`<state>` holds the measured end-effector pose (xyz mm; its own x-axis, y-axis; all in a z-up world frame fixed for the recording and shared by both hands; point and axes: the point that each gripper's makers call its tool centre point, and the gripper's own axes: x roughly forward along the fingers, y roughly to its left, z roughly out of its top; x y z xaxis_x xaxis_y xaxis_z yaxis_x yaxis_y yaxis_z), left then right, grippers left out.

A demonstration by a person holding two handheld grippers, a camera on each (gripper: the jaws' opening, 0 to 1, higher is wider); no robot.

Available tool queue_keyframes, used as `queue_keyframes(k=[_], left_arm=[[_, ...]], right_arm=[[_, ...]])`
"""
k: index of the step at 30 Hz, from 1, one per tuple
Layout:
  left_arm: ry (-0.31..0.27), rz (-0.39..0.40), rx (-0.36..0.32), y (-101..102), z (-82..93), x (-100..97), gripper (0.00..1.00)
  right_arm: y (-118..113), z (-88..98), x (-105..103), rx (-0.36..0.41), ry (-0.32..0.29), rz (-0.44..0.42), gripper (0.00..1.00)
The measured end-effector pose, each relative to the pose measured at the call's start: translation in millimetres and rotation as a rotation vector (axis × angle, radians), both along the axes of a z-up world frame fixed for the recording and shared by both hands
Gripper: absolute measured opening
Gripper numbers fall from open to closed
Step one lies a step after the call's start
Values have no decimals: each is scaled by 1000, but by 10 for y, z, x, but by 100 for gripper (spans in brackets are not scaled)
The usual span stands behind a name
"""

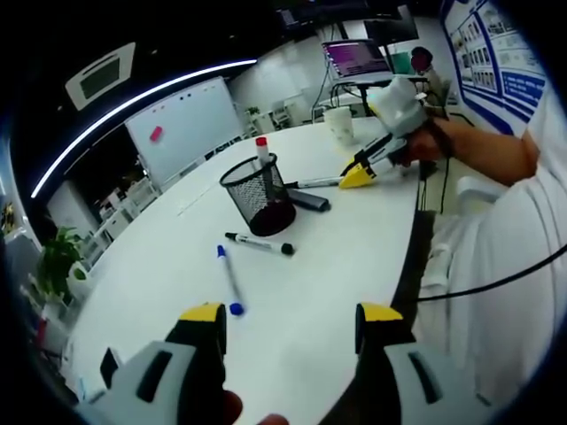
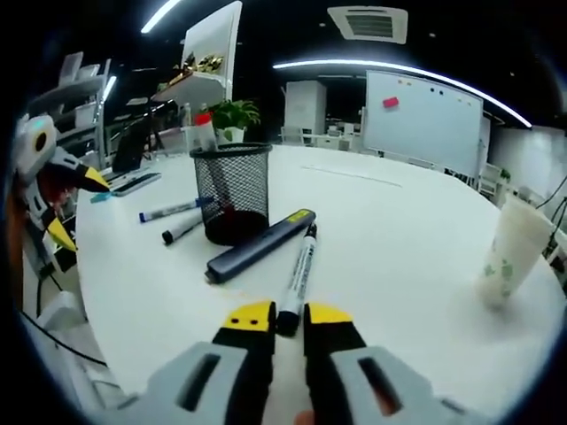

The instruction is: Place the scattered laser pointers and whiteboard markers into the pen holder and stack the scattered paper cups together

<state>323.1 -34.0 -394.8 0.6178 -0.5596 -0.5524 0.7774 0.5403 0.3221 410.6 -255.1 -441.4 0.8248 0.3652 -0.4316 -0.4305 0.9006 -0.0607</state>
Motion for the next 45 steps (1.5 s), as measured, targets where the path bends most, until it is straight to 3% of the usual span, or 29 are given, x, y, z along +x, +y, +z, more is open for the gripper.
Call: queue_keyframes(k=[17, 21, 35, 45], left_arm=[[-5, -6, 0, -16, 27, 1, 59], [-2, -12, 1, -49, 3, -19, 59], [2, -9, 0, -61, -16, -30, 59], [3, -8, -3, -46, -19, -22, 59]], right_arm=[[-17, -3, 14, 58, 17, -33, 11], [-26, 2, -5, 105, 28, -46, 11], [-50, 17, 23, 106, -8, -66, 11], [-77, 183, 54, 110, -74, -64, 11]])
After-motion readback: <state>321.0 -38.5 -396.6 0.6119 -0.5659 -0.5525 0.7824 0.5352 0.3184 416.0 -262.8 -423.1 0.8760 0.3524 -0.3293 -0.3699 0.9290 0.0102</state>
